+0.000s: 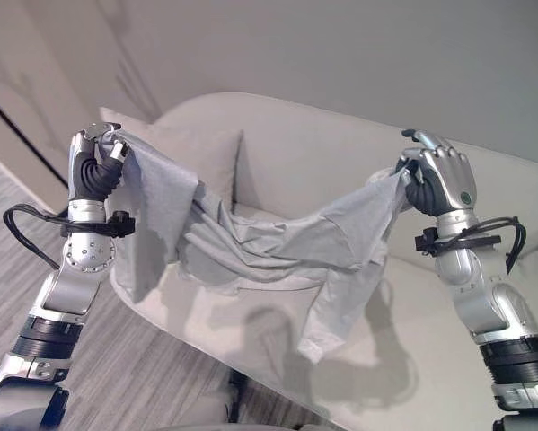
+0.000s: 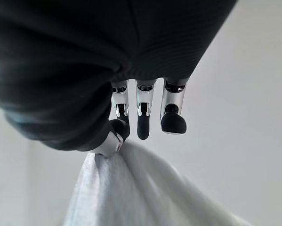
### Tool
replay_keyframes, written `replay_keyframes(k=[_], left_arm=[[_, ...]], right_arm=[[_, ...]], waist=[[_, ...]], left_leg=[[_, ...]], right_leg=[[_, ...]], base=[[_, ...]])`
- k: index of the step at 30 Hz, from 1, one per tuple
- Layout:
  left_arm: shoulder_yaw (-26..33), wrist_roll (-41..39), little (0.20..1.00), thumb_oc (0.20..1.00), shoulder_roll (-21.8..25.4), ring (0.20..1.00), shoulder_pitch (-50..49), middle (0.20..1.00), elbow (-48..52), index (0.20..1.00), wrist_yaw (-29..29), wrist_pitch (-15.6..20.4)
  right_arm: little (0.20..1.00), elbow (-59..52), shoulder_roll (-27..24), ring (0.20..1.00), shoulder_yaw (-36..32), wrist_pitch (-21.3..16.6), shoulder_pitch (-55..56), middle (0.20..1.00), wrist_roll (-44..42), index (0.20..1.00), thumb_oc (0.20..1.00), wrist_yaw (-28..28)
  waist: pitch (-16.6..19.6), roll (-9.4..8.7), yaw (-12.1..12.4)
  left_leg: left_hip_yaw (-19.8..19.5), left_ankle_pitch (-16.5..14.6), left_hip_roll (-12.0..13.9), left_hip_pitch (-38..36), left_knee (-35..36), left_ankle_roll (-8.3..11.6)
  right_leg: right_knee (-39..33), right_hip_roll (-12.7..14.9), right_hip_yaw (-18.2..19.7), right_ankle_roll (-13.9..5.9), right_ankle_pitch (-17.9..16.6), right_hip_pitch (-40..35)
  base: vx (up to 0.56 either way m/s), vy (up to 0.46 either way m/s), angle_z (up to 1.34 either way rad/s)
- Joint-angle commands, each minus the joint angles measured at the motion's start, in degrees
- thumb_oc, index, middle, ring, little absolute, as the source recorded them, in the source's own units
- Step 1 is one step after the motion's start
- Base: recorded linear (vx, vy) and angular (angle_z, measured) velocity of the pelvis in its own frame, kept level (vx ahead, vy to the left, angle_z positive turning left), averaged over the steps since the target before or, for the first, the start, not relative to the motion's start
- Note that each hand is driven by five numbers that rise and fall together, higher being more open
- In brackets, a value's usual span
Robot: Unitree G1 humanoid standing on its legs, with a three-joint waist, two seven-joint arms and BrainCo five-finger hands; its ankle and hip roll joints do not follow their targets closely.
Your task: Hang the clothes on the sofa on the clothes rack.
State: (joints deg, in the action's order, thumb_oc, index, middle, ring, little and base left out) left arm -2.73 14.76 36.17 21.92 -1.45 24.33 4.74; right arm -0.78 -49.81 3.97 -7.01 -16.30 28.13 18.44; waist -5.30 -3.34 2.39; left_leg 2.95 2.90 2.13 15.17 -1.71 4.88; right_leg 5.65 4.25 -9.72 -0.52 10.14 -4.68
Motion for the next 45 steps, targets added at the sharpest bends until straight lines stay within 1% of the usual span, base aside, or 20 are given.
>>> replay_keyframes(k=[1, 4, 7, 8, 10, 13, 15, 16, 18, 22, 25, 29, 30, 33, 36, 38, 39, 42, 43, 45], left_arm=[[1.51, 1.51, 0.2, 0.2, 2.69, 0.2, 6.42, 0.2, -1.9, 0.2, 2.72, 2.02], [1.44, 1.72, 0.2, 0.2, 3.77, 0.2, 7.75, 0.2, -3.21, 0.2, 3.61, 2.06], [0.95, 1.58, 0.2, 0.2, 4.42, 0.2, 9.69, 0.2, -4.36, 0.2, 3.93, 1.47], [-0.79, 1.38, 0.2, 0.2, 4.6, 0.2, 12.69, 0.2, -6.0, 0.2, 4.14, 1.41], [-1.41, 1.65, 0.2, 0.2, 4.99, 0.2, 13.89, 0.2, -6.57, 0.2, 4.3, 1.28], [-2.25, 2.52, 0.2, 0.2, 7.55, 0.2, 17.43, 0.2, -7.73, 0.2, 5.06, 0.49], [-1.66, 3.57, 0.2, 0.2, 8.78, 0.2, 18.28, 0.2, -7.35, 0.2, 5.22, 0.0], [-1.61, 3.92, 0.2, 0.2, 8.92, 0.2, 18.61, 0.2, -7.21, 0.2, 5.27, -0.17], [-2.53, 3.74, 0.2, 0.2, 8.83, 0.2, 20.48, 0.2, -8.0, 0.2, 5.33, -0.63], [-2.08, 2.95, 0.2, 0.2, 8.74, 0.2, 21.79, 0.2, -8.94, 0.2, 5.35, -1.36], [0.23, 3.69, 0.2, 0.2, 8.64, 0.2, 20.3, 0.2, -8.6, 0.2, 5.61, -1.79], [2.46, 3.55, 0.2, 0.2, 8.58, 0.2, 17.48, 0.2, -8.06, 0.2, 5.92, -1.25], [1.68, 2.96, 0.2, 0.2, 7.49, 0.2, 18.07, 0.2, -8.78, 0.2, 6.77, -1.19], [1.17, 2.53, 0.2, 0.2, 6.98, 0.2, 18.02, 0.2, -9.11, 0.2, 6.99, -0.9], [-0.74, 0.91, 0.2, 0.2, 8.1, 0.2, 20.43, 0.2, -11.19, 0.2, 7.81, -0.13], [-1.58, 0.94, 0.2, 0.2, 8.15, 0.2, 21.28, 0.2, -11.49, 0.2, 8.06, -0.13], [-2.41, 0.75, 0.2, 0.2, 8.33, 0.2, 22.05, 0.2, -11.9, 0.2, 8.44, 0.08], [-3.17, 0.95, 0.2, 0.2, 7.64, 0.2, 22.79, 0.2, -12.45, 0.2, 8.04, -0.06], [-4.17, 0.95, 0.2, 0.2, 7.22, 0.2, 24.13, 0.2, -12.26, 0.2, 7.59, -0.01], [-5.55, 1.13, 0.2, 0.2, 8.07, 0.2, 25.95, 0.2, -12.88, 0.2, 7.93, -0.39]], right_arm=[[0.2, -1.31, -2.45, 0.2, -1.16, 0.78, -7.5, 0.2, -0.58, 0.2, 0.2, 4.13], [0.2, -1.01, -3.05, 0.2, -0.35, 0.95, -9.36, 0.2, 0.12, 0.2, 0.2, 4.51], [0.2, -0.35, -3.6, 0.2, 0.22, 1.52, -11.5, 0.2, 0.89, 0.2, 0.2, 4.33], [0.2, 0.65, -3.79, 0.2, 1.39, 2.59, -13.62, 0.2, 2.25, 0.2, 0.2, 4.53], [0.2, 0.93, -3.51, 0.2, 1.58, 2.99, -14.42, 0.2, 2.59, 0.2, 0.2, 4.62], [0.2, 3.02, -2.28, 0.2, 3.68, 4.81, -19.38, 0.2, 4.16, 0.2, 0.2, 5.99], [0.2, 3.63, -1.44, 0.2, 4.64, 5.53, -21.87, 0.2, 4.29, 0.2, 0.2, 6.28], [0.2, 3.77, -1.34, 0.2, 4.83, 5.73, -22.63, 0.2, 4.59, 0.2, 0.2, 6.23], [0.2, 3.71, -2.15, 0.2, 5.74, 5.63, -25.11, 0.2, 4.05, 0.2, 0.2, 5.8], [0.2, 4.16, -3.88, 0.2, 6.92, 5.14, -26.59, 0.2, 3.55, 0.2, 0.2, 5.79], [0.2, 5.01, -3.44, 0.2, 6.82, 4.95, -26.64, 0.2, 3.06, 0.2, 0.2, 5.66], [0.2, 5.18, -3.61, 0.2, 7.26, 4.12, -26.52, 0.2, 1.84, 0.2, 0.2, 4.97], [0.2, 6.02, -4.68, 0.2, 7.32, 4.1, -25.99, 0.2, 0.88, 0.2, 0.2, 5.33], [0.2, 5.6, -5.24, 0.2, 6.54, 4.39, -24.55, 0.2, 0.21, 0.2, 0.2, 5.2], [0.2, 6.15, -6.09, 0.2, 6.12, 4.42, -23.2, 0.2, -0.64, 0.2, 0.2, 7.17], [0.2, 6.09, -6.49, 0.2, 5.88, 4.44, -22.68, 0.2, -0.25, 0.2, 0.2, 7.53], [0.2, 6.2, -7.56, 0.2, 5.36, 4.36, -22.18, 0.2, 0.1, 0.2, 0.2, 7.83], [0.2, 7.32, -8.03, 0.2, 4.79, 4.49, -22.02, 0.2, 0.21, 0.2, 0.2, 7.58], [0.2, 7.61, -7.14, 0.2, 4.47, 5.26, -22.03, 0.2, 0.97, 0.2, 0.2, 7.35], [0.2, 8.22, -5.44, 0.2, 5.38, 6.12, -23.99, 0.2, 1.62, 0.2, 0.2, 8.11]], waist=[[3.58, -0.97, -1.16], [4.22, -0.34, -1.28], [5.38, 1.49, -1.36], [6.3, 1.92, -1.11], [6.61, 1.62, -1.14], [6.39, 0.44, -0.72], [5.97, -0.01, -0.17], [5.81, -0.04, -0.18], [5.29, 0.31, -0.54], [5.32, -0.51, 0.15], [5.17, -1.58, 0.62], [4.71, -1.62, 1.32], [3.34, -1.64, 0.84], [3.51, -1.71, 0.42], [3.42, -2.25, 0.17], [3.68, -1.85, -0.01], [4.5, -0.68, -0.24], [5.76, 1.29, -0.87], [6.32, 1.08, -1.35], [5.79, 0.15, -1.19]], left_leg=[[-5.42, 3.01, 10.38, -7.91, 0.96, 1.56], [-7.11, 1.4, 13.01, -10.3, -0.14, 3.02], [-7.96, 0.23, 12.63, -12.37, 1.95, 4.22], [-6.73, -1.15, 10.1, -13.38, 4.44, 3.84], [-6.51, -1.69, 8.61, -14.05, 5.32, 3.3], [-4.87, -3.48, 3.31, -14.7, 6.48, 0.78], [-3.42, -3.85, 1.51, -14.61, 6.58, -0.33], [-3.34, -3.77, 0.94, -14.53, 6.59, -0.89], [-3.76, -2.92, -1.51, -14.34, 6.5, -2.8], [-4.09, -1.81, -4.65, -14.22, 6.58, -3.92], [-4.61, -1.41, -6.03, -14.36, 6.23, -3.66], [-4.41, -3.14, -5.91, -14.05, 2.67, -3.53], [-3.12, -3.52, -5.22, -10.43, -1.37, -2.67], [-1.93, -3.53, -2.3, -8.88, -1.28, -1.65], [-4.64, 2.74, 8.61, -7.57, 0.84, 1.02], [-5.66, 3.96, 10.86, -7.69, 1.77, 1.75], [-8.82, 4.4, 12.32, -8.18, 2.72, 3.13], [-10.31, 1.85, 11.35, -9.73, 4.33, 5.03], [-9.17, -0.66, 9.02, -10.34, 4.21, 4.36], [-7.22, -2.28, 6.33, -10.65, 3.74, 2.82]], right_leg=[[-5.28, 1.53, 3.01, -5.96, -7.63, 3.1], [-5.74, 2.8, 2.77, -7.01, -7.83, 2.26], [-5.96, 4.7, 2.33, -8.18, -8.28, 1.16], [-6.1, 8.02, 1.27, -9.88, -9.53, 1.02], [-5.92, 9.59, 1.01, -10.52, -10.47, 1.27], [-4.43, 14.97, 1.02, -12.39, -16.32, 3.16], [-3.79, 16.1, 0.35, -12.29, -17.44, 4.04], [-2.7, 15.47, 1.0, -11.68, -16.89, 4.37], [1.84, 7.74, 6.18, -8.91, -10.64, 5.82], [4.03, -3.2, 6.71, -5.72, -4.73, 5.9], [-1.75, -4.57, 7.55, -4.62, -5.84, 3.93], [-6.73, -4.21, 8.75, -4.63, -8.86, 2.15], [-8.43, -3.21, 7.28, -5.04, -9.27, 1.5], [-8.91, -1.68, 5.77, -5.86, -9.05, 1.3], [-8.56, 2.2, 5.34, -7.77, -8.72, 3.12], [-8.81, 2.85, 5.48, -8.44, -8.32, 2.75], [-9.37, 4.13, 6.34, -9.46, -7.95, 1.8], [-9.66, 7.51, 6.24, -11.29, -9.25, 0.6], [-9.32, 11.2, 5.94, -12.58, -11.86, 1.36], [-7.95, 14.11, 5.95, -13.02, -16.4, 3.63]], base=[[-0.03, 0.314, 0.37], [0.04, 0.239, 0.34], [0.08, 0.419, 0.34], [0.09, 0.654, 0.49], [0.04, 0.414, 0.53], [0.0, 0.368, 0.27], [-0.05, 0.323, 0.07], [-0.05, 0.399, -0.22], [-0.03, 0.374, 0.02], [-0.03, 0.139, 0.25], [-0.03, 0.012, 0.13], [-0.02, 0.035, 0.0], [-0.12, 0.153, 0.25], [0.0, 0.217, 0.64], [0.01, 0.324, 0.33], [0.1, 0.356, 0.21], [0.21, 0.561, 0.1], [0.23, 0.613, -0.05], [0.14, 0.653, -0.07], [0.04, 0.445, 0.15]])
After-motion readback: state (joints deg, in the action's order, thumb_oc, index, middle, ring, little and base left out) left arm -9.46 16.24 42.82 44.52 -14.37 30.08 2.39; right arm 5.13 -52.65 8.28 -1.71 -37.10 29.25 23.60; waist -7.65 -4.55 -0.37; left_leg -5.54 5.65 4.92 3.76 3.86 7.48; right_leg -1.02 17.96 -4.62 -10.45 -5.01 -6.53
